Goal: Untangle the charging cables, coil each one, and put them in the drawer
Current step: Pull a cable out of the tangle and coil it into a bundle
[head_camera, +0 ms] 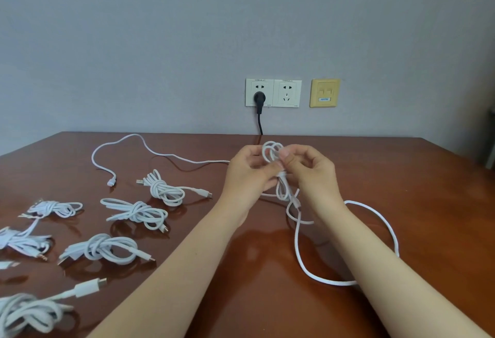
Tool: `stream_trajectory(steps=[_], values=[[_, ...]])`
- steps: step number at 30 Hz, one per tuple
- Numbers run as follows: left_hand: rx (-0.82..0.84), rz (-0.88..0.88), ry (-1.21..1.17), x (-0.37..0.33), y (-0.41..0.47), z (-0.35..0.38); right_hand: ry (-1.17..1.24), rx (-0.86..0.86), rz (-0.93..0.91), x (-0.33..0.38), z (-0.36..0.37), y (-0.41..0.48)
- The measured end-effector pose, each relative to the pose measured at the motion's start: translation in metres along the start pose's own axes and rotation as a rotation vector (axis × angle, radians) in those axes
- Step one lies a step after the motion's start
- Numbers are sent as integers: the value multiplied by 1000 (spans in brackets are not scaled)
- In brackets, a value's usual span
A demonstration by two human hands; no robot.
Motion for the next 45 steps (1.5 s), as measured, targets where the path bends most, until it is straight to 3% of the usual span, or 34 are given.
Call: stream_trajectory(steps=[4,8,14,24,29,33,35,39,42,45], values=[[-117,-35,-153,-2,4,-10,49,178,164,-5,8,1],[-147,-2,-48,-1,5,-11,11,326,269,-8,13,-6],[-153,104,181,-4,6,-9,10,237,253,-5,7,-3],[-146,112,203,-6,6,-13,-55,166,122,-3,8,-4],[-225,163,659,-7,5,-14,-143,195,63,-9,14,-2],[-125,384,1073,-14,2,-13,-221,170,24,-17,12,2],[4,427,1228,-15,4,-11,-200,153,35,-19,8,4],[290,337,1392,-3,5,-9,-188,114,46,-23,3,6],[319,287,1399,0,6,-17,-166,139,55,-26,5,4],[285,251,1405,-2,8,-24,-310,188,17,-24,8,2]])
Point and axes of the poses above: each hand's wrist, its own y-axis towards the middle knuckle, its own z-axis out of the palm, x = y × z, the point moved 3 cm from there along y, towards the middle knuckle, and after that the axes turned 6 degrees about -y, right-handed, at the moved point
